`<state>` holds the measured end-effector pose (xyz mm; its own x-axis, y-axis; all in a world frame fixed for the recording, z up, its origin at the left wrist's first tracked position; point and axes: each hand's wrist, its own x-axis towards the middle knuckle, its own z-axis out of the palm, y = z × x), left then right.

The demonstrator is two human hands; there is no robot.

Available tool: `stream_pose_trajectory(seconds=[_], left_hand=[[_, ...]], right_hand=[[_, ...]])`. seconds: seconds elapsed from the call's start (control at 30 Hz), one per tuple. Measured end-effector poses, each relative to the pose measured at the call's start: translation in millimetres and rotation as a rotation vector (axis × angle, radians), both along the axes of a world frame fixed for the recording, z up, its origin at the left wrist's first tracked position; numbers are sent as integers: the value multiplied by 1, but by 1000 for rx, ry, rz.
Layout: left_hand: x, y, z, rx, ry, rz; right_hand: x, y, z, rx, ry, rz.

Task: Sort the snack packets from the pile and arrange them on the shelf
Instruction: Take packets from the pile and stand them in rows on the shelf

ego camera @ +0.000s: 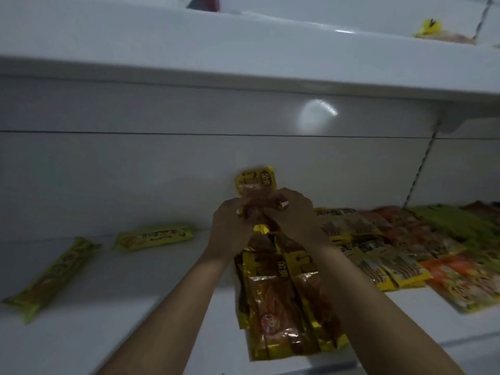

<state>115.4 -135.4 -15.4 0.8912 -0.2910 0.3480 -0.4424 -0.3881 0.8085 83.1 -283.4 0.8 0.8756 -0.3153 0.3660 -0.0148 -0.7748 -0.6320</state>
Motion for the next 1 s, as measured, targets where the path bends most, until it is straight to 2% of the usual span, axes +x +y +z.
stream_pose_trajectory(seconds=[0.17,0.33,0.47,0.67,1.0], left_hand=[[0,-13,-20,197,-66,-18],[1,-18,-32,376,-14,-48],[4,-18,-37,542,23,56],[-4,-17,-33,796,-27,91],[-4,-16,-34,862,-45,53]], right_hand=[[11,-10,-18,-155,200,66],[22,-13,-40,-429,330,71],[25,-17,-44,-593,291,61],[22,-19,-53,-552,370,181],[19,-13,-52,-535,407,120]])
